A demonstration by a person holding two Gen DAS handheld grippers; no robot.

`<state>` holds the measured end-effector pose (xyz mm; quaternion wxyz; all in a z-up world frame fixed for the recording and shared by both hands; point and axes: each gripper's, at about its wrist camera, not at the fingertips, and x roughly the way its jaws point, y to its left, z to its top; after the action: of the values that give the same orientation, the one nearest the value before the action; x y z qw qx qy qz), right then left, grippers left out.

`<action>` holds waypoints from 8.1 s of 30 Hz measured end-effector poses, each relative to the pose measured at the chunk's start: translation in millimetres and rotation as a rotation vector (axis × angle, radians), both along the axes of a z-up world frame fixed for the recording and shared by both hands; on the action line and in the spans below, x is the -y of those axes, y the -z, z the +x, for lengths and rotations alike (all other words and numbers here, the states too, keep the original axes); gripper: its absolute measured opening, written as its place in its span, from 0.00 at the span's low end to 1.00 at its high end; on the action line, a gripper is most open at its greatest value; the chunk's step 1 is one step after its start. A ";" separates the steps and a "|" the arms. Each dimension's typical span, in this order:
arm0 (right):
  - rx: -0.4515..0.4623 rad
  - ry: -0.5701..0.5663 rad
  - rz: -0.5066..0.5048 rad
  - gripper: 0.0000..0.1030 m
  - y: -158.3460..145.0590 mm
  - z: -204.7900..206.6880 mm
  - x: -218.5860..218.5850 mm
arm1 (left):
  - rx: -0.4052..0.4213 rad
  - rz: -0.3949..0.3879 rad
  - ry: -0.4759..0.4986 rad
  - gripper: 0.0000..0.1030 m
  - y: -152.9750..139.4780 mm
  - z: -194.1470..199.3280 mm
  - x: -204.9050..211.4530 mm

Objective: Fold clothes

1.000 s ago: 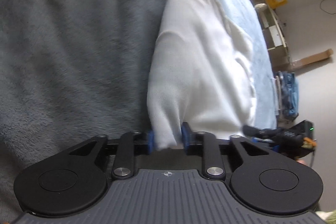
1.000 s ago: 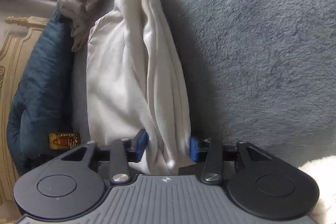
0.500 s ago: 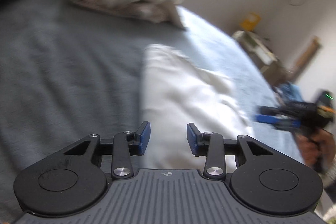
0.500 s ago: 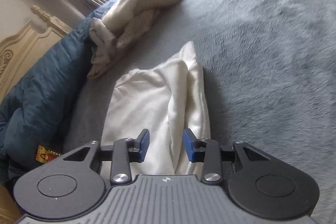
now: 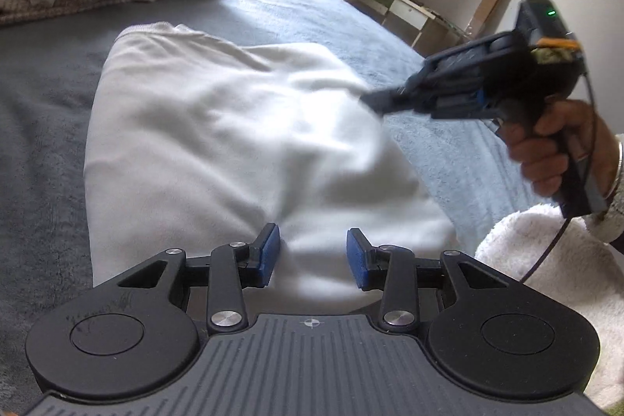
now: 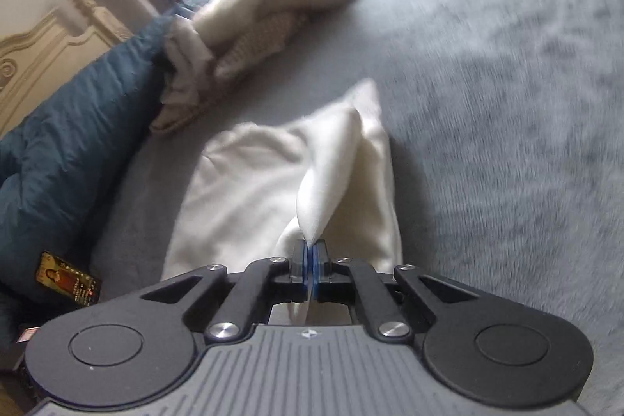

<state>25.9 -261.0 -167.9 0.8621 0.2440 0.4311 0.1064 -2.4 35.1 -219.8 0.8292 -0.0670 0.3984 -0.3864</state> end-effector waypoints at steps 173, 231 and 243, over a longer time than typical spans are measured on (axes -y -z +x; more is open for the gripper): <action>0.030 0.164 0.209 0.02 38.0 -26.0 19.1 | 0.030 0.105 -0.314 0.30 -2.7 4.6 -54.5; -0.083 0.246 0.152 0.05 34.7 -18.5 78.3 | 0.017 0.128 -0.297 0.40 2.0 12.4 -54.9; -0.137 0.124 0.167 0.40 36.8 -53.7 33.2 | 0.100 0.195 -0.327 0.42 -22.4 5.6 -53.6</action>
<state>-27.9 -294.2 -204.7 0.8122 0.3480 0.4627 0.0717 3.2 88.6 -197.4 0.9022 -0.0309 0.3763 -0.2088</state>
